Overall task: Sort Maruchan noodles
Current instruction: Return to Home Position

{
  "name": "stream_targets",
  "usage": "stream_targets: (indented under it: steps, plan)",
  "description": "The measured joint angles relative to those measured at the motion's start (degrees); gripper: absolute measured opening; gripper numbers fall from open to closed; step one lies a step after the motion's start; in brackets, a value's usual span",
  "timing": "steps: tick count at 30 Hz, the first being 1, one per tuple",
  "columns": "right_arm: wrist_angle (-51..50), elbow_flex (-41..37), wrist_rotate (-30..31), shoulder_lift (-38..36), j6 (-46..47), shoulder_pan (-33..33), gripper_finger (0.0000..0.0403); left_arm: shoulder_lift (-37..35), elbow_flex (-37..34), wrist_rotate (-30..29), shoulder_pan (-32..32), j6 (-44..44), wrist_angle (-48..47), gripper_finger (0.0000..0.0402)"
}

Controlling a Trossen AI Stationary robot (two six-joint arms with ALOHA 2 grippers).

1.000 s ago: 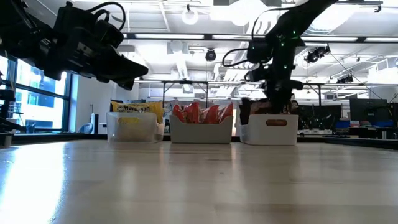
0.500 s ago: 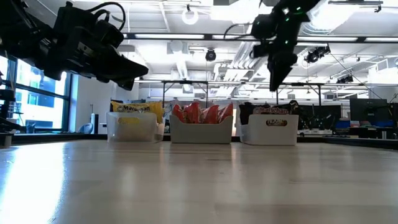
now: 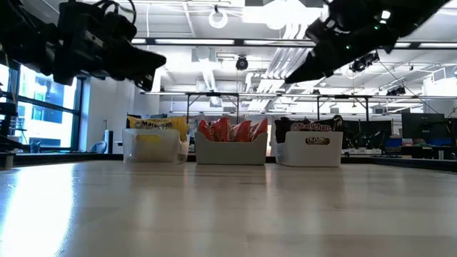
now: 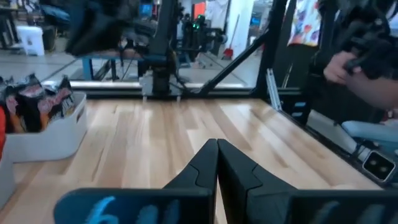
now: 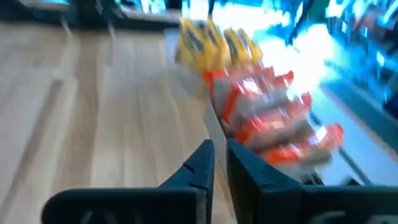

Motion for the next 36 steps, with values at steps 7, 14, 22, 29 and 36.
stream_targets:
  steps: [7,14,22,29,36]
  plan:
    - [19.76,-11.49,5.66,-3.48,3.27,6.5,0.0002,-3.31,0.02,1.17,4.62,-0.35,-3.63,0.0001]
    - [25.41,-18.77,6.32,-7.23,5.15,9.89,0.0001,-6.34,0.0,4.14,8.48,0.64,-9.49,0.0]
    - [26.83,-25.35,6.64,-17.79,5.19,11.39,0.0,-8.47,0.0,4.21,9.66,2.51,-10.07,0.0]
    - [22.27,-28.99,5.46,-27.84,6.48,11.34,0.0,-8.78,0.0,1.16,9.66,4.34,-10.03,0.0]
    - [12.0,-29.01,7.48,-36.62,6.39,11.28,0.0,-8.83,-1.35,-0.9,9.77,4.6,-9.04,0.0]
